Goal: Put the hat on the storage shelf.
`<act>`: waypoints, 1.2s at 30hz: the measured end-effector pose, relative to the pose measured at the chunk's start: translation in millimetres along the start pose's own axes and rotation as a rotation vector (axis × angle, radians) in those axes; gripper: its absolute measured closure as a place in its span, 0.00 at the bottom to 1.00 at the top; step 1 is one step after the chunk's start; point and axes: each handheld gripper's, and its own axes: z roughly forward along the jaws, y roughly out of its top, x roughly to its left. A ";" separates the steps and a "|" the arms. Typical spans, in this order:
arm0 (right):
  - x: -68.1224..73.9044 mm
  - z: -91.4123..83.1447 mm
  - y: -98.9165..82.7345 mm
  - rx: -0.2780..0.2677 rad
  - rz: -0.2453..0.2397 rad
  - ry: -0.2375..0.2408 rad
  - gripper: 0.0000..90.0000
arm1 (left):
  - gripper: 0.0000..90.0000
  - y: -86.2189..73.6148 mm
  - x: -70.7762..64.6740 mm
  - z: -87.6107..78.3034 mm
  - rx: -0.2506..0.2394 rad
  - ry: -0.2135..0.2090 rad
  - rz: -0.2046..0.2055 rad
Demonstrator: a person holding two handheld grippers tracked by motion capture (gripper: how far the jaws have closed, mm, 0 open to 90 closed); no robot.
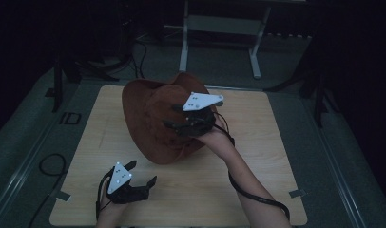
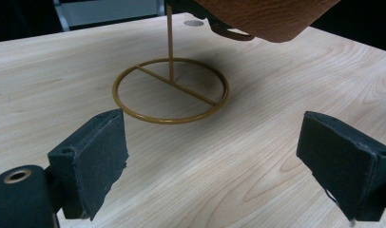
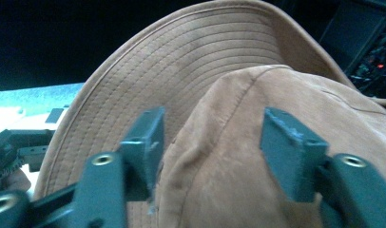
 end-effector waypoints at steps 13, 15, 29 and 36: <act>-7.7 -25.7 -29.8 0.018 0.095 0.079 0.16 | 0.10 -3.6 0.3 0.2 -0.003 0.012 0.013; -8.3 -27.1 -32.2 0.020 0.100 0.077 0.16 | 0.10 -4.4 0.7 0.5 -0.003 0.015 0.017; -10.5 -56.6 -89.6 0.032 0.098 0.008 0.16 | 0.09 -7.3 0.2 2.6 0.006 0.013 0.031; -11.6 -76.7 -123.3 0.064 0.127 -0.031 0.16 | 0.09 -9.7 2.9 3.4 0.006 0.026 0.034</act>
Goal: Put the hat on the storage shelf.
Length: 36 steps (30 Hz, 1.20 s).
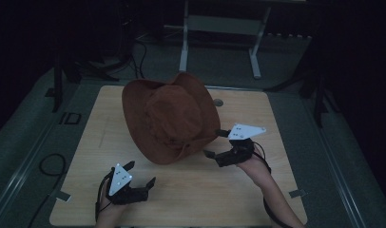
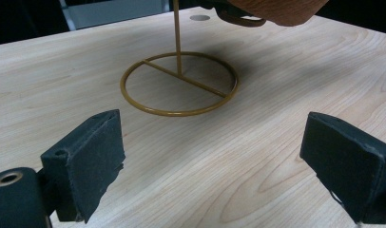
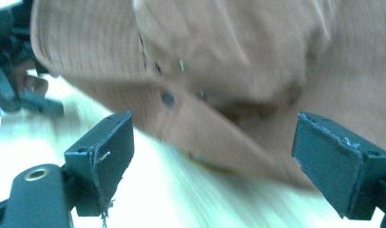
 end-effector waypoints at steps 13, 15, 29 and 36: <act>-12.8 -22.7 -56.1 0.032 0.066 -0.044 0.16 | 0.09 -3.6 0.5 4.3 0.020 -0.005 0.002; -13.8 -24.0 -63.8 0.040 0.071 -0.048 0.16 | 0.09 -4.1 0.7 4.9 0.025 -0.001 0.006; -17.8 -37.0 -117.4 0.104 0.132 -0.078 0.16 | 0.09 -8.6 5.0 6.7 0.042 0.010 0.013; -23.4 -53.0 -137.5 0.111 0.167 -0.119 0.16 | 0.09 -11.4 7.0 8.9 0.055 0.026 0.014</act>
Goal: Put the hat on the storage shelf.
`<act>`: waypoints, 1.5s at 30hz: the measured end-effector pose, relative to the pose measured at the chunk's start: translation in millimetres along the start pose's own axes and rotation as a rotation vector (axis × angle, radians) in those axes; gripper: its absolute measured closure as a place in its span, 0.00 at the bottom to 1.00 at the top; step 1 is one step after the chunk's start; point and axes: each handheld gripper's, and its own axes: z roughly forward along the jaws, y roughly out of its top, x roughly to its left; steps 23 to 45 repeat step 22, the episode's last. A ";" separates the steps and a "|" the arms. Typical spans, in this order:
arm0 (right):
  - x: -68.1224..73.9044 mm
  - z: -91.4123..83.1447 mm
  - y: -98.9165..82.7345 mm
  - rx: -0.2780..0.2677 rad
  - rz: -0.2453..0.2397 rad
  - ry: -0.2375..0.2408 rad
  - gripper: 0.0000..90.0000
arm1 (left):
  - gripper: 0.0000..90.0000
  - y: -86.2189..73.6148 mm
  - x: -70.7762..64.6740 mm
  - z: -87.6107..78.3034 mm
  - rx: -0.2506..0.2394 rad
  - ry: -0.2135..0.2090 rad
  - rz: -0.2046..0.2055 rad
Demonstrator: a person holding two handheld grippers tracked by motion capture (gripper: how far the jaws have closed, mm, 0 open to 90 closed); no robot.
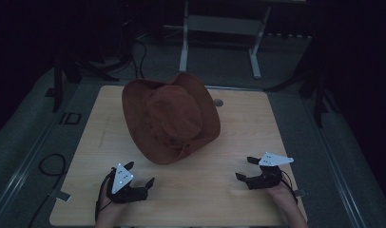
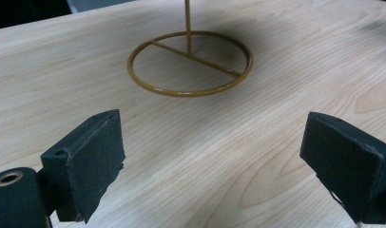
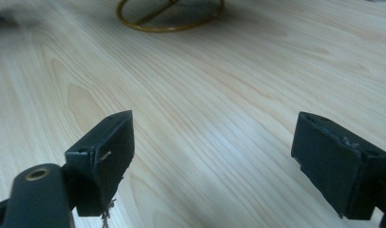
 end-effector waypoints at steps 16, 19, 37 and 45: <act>-24.2 -20.9 -30.8 -0.030 0.082 -0.114 0.16 | 0.09 -6.0 2.3 2.6 0.015 0.009 -0.011; -25.9 -23.4 -34.1 -0.017 0.075 -0.129 0.16 | 0.09 -6.4 2.7 2.4 0.017 0.009 -0.014; -26.3 -23.1 -35.7 -0.017 0.074 -0.130 0.16 | 0.09 -6.6 2.7 2.1 0.015 0.008 -0.016; -26.3 -23.1 -35.7 -0.017 0.074 -0.130 0.16 | 0.09 -6.6 2.7 2.1 0.015 0.008 -0.016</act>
